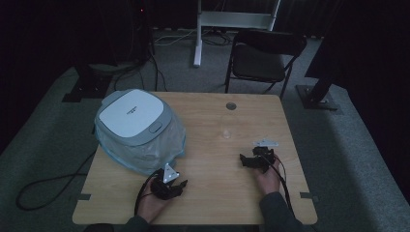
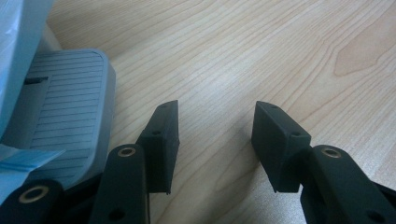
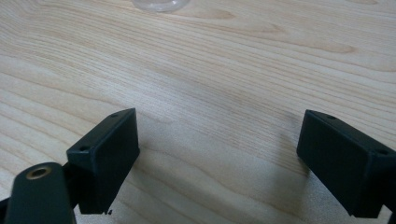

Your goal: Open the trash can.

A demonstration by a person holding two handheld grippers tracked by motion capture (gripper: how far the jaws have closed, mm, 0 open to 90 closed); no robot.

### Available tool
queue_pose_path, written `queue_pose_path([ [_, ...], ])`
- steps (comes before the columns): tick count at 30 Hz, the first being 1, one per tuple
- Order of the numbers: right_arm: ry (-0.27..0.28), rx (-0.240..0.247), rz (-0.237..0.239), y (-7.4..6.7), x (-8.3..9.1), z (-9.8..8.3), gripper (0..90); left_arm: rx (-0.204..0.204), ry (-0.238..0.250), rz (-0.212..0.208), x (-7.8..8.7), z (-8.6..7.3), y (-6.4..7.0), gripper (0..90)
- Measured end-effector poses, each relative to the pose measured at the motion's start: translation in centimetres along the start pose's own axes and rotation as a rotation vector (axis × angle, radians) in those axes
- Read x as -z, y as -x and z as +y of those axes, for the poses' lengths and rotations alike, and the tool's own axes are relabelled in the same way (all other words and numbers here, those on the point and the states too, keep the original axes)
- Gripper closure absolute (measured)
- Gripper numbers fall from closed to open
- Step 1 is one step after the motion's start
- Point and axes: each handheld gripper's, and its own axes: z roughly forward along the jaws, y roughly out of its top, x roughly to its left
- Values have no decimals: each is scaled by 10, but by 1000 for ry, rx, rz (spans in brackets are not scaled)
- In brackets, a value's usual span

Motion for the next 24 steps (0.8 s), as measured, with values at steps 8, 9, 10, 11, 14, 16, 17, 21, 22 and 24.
queue_pose_path([
  [8, 0, 0, 1, 0, 0, 0, 120, -8, -1, -37, 2, 1, 4, 790],
  [9, 0, 1, 1, 0, 0, 0, 120, -12, -4, -38, 2, 1, 5, 900],
  [10, 0, 1, 1, 0, 0, 0, 120, -13, -4, -32, 2, 1, 5, 900],
  [11, 0, 1, 1, 0, 0, 0, 120, -13, 2, -38, 3, 2, 6, 900],
  [14, 0, 0, 1, 0, 0, 0, 120, -21, 28, -34, 8, 5, 5, 900],
  [16, 0, 1, 1, 0, 0, 0, 120, -7, 38, -21, 11, 7, 3, 900],
  [17, 0, 1, 1, 0, 0, 0, 120, 0, 41, -16, 12, 7, 1, 900],
  [21, 1, 1, 1, 0, 0, 0, 121, 20, 61, 16, 16, 11, -6, 900],
  [22, 1, 1, 1, 0, 0, 0, 121, 20, 61, 16, 16, 11, -6, 900],
  [24, 1, 1, 1, 0, 0, 0, 120, 32, 64, 29, 17, 11, -9, 900],
])
